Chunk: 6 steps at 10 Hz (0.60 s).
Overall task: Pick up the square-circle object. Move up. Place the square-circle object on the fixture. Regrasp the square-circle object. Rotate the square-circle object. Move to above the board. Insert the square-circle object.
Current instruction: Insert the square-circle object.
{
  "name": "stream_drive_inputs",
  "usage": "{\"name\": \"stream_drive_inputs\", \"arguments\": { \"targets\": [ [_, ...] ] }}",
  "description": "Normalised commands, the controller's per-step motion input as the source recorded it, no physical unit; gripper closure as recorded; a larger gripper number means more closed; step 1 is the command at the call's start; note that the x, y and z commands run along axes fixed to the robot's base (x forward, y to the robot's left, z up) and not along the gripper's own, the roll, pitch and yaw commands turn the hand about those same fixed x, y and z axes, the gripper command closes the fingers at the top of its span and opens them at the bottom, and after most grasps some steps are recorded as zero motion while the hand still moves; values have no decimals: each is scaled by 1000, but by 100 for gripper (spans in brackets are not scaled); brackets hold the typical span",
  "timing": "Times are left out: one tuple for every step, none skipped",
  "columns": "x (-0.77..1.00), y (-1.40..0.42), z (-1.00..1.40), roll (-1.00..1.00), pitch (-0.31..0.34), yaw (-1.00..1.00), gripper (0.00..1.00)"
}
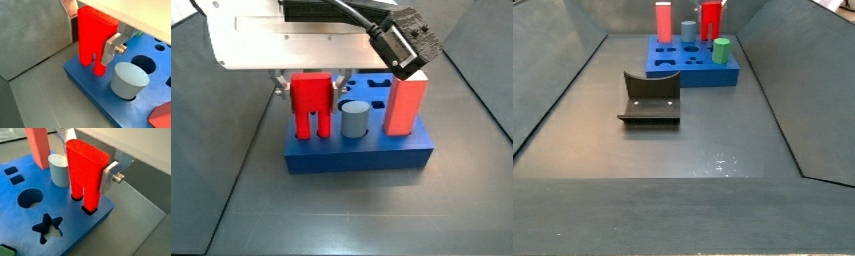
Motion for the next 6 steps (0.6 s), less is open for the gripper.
{"name": "stream_drive_inputs", "arguments": {
  "targets": [
    [103, 89, -151, 60, 39, 0, 100],
    [94, 69, -91, 20, 27, -9, 100],
    [17, 14, -46, 1, 1, -74, 100],
    [0, 60, 0, 0, 17, -80, 100],
    [0, 126, 0, 7, 33, -37, 100],
    [6, 143, -3, 13, 44, 0, 100]
  ]
}}
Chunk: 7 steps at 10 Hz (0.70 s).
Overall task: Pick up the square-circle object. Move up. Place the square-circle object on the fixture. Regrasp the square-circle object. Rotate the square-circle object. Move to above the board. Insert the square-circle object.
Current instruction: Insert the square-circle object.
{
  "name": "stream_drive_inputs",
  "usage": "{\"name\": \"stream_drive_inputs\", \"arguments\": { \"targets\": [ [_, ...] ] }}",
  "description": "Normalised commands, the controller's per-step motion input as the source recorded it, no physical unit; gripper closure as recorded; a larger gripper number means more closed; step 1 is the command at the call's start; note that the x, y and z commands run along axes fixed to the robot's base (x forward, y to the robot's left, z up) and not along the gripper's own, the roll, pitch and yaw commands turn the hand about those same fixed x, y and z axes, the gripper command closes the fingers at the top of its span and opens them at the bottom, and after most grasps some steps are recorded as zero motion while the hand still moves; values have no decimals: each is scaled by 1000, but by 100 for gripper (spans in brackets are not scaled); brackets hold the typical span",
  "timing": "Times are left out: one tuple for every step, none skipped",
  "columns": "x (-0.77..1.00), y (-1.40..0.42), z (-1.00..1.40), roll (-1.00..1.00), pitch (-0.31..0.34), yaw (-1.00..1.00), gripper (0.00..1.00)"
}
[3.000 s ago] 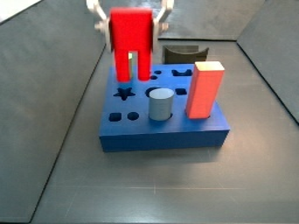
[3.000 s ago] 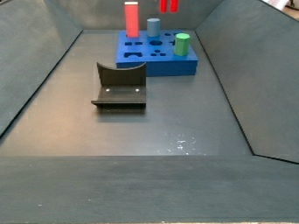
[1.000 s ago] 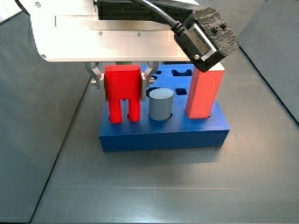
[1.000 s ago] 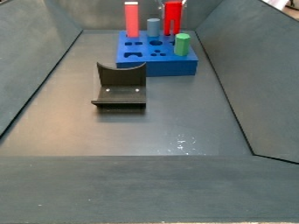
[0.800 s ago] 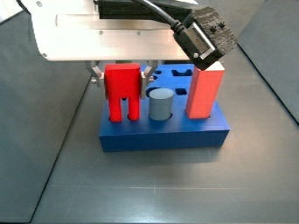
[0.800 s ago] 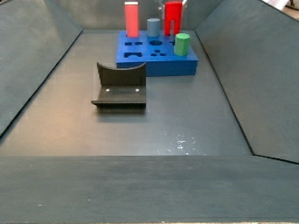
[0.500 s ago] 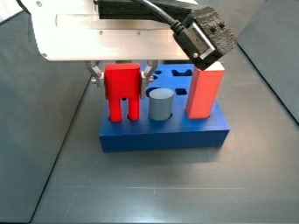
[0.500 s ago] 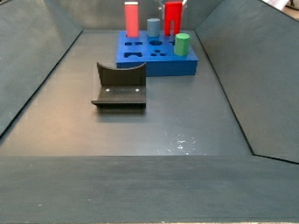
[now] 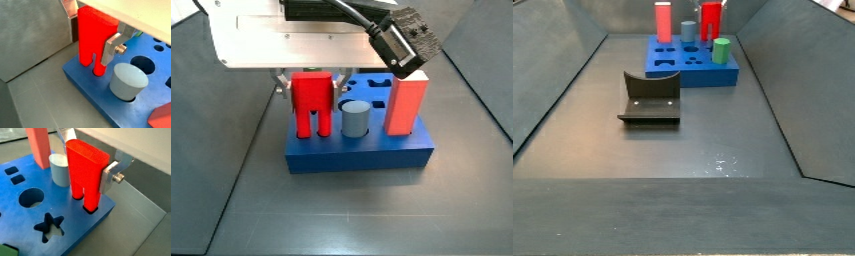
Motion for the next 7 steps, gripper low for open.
{"name": "stream_drive_inputs", "arguments": {
  "targets": [
    [0, 140, 0, 14, 37, 0, 100],
    [0, 100, 0, 4, 20, 0, 100],
    [-80, 0, -266, 223, 0, 31, 100],
    [-134, -3, -569, 373, -101, 117, 100],
    [-131, 0, -543, 389, -106, 126, 100],
    [-103, -17, -529, 390, -109, 106, 100],
    [-166, -223, -440, 413, -176, 3, 100]
  ]
}}
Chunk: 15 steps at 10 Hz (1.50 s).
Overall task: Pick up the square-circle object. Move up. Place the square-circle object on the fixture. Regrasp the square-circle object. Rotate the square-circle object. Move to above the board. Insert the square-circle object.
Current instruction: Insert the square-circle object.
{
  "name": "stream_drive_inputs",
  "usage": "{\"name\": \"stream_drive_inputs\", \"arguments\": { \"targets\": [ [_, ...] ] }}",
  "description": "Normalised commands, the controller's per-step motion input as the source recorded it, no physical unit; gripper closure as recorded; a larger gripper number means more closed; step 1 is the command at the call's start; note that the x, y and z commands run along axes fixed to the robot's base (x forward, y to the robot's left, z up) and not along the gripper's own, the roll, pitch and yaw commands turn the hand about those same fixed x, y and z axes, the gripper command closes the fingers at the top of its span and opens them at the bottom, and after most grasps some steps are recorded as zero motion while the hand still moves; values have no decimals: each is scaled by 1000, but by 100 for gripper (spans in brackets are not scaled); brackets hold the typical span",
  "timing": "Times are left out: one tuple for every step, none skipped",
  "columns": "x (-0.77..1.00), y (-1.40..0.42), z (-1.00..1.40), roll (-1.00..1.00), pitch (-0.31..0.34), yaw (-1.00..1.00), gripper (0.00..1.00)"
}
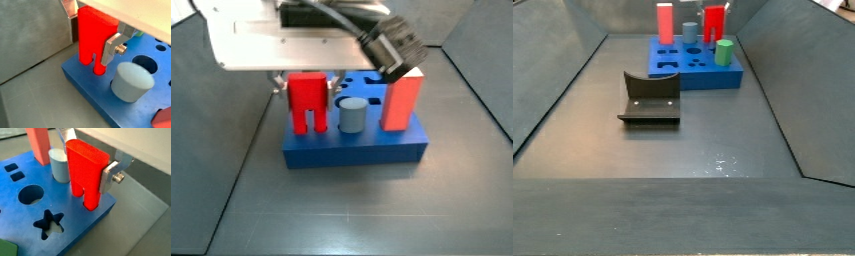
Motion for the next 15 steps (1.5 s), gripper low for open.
{"name": "stream_drive_inputs", "arguments": {
  "targets": [
    [-314, -331, -269, 441, -254, 0, 100],
    [-131, -254, -423, 367, -226, 0, 100],
    [-11, -217, -566, 270, -227, 0, 100],
    [0, -169, -806, 81, -221, 0, 100],
    [46, 0, -986, -11, -137, 0, 100],
    [206, 0, -1000, 0, -7, 6, 100],
    [300, 0, -1000, 0, -10, 0, 100],
    [117, 71, 0, -154, -3, -151, 100],
    [0, 0, -243, 37, -26, 0, 100],
    [-49, 0, -1000, 40, -113, 0, 100],
    [-69, 0, -1000, 50, -60, 69, 100],
    [-66, 0, -1000, 46, -59, 77, 100],
    [0, 0, -1000, 29, -23, 66, 100],
    [34, 0, -1000, 9, -6, 40, 100],
    [154, 0, -1000, 0, -19, 0, 100]
  ]
}}
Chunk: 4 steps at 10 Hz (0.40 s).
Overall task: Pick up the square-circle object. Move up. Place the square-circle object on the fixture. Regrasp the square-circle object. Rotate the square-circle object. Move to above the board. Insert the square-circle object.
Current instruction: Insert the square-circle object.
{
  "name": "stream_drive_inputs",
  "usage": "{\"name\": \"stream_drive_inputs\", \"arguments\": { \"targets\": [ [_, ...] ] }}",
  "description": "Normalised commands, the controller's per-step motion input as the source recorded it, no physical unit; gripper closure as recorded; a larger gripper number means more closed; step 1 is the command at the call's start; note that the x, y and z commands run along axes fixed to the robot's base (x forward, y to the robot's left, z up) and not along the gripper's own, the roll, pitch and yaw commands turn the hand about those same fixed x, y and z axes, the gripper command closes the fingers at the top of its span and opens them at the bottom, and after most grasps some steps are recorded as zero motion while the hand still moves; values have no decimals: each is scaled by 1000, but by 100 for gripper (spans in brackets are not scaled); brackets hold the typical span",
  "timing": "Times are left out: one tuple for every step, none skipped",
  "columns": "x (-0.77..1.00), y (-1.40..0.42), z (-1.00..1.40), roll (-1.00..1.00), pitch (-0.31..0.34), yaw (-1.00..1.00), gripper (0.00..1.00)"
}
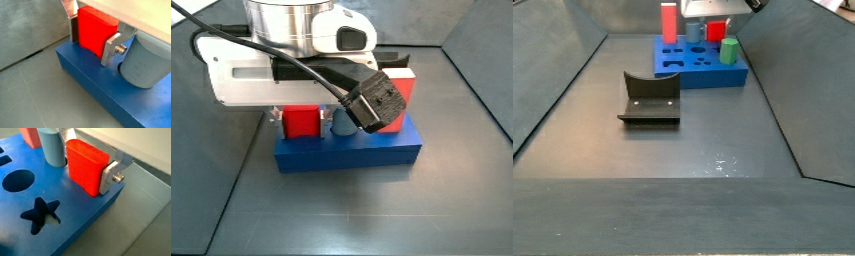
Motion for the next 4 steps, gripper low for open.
{"name": "stream_drive_inputs", "arguments": {
  "targets": [
    [66, 0, -546, -26, -77, 0, 100],
    [0, 0, 0, 0, -11, 0, 100],
    [0, -80, -123, 77, -34, 20, 100],
    [0, -243, -103, 154, -36, 0, 100]
  ]
}}
